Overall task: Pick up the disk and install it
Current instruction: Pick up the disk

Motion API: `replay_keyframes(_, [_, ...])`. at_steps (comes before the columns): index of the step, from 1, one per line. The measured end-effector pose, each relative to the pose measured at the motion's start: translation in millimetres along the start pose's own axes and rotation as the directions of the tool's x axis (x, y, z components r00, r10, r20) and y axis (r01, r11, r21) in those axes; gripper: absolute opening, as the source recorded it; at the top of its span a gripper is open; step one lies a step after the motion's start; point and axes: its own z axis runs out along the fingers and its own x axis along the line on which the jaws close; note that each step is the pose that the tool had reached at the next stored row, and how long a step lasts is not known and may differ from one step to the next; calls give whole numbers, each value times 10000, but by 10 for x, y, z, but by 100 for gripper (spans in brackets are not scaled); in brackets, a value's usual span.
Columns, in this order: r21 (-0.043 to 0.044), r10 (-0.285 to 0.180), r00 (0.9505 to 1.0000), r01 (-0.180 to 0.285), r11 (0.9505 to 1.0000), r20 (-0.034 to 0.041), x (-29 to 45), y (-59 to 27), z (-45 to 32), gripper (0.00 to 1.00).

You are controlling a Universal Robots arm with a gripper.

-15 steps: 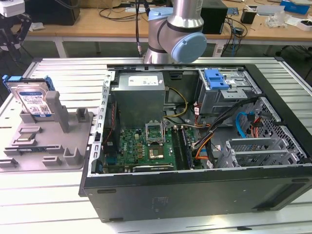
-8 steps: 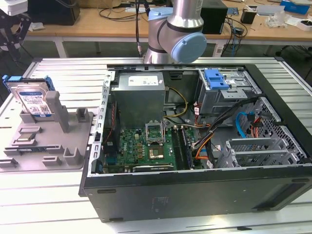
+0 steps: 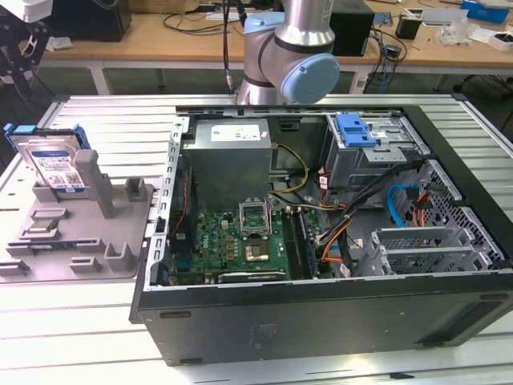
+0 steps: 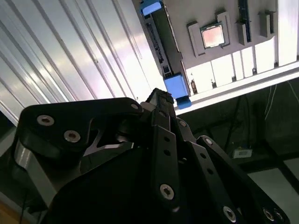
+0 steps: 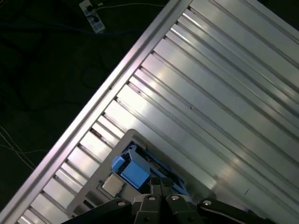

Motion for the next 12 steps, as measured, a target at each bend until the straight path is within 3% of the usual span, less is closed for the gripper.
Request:
replay_keyframes(4, [28, -771, 9970, 771, 9970, -43, -1, 2, 0, 11])
replay_keyframes(9, [85, -2014, 9794, 2016, 9794, -140, 3, 7, 0, 11])
replay_keyframes(12, [109, -2393, 9708, 2396, 9708, -183, 6, 11, 0, 11])
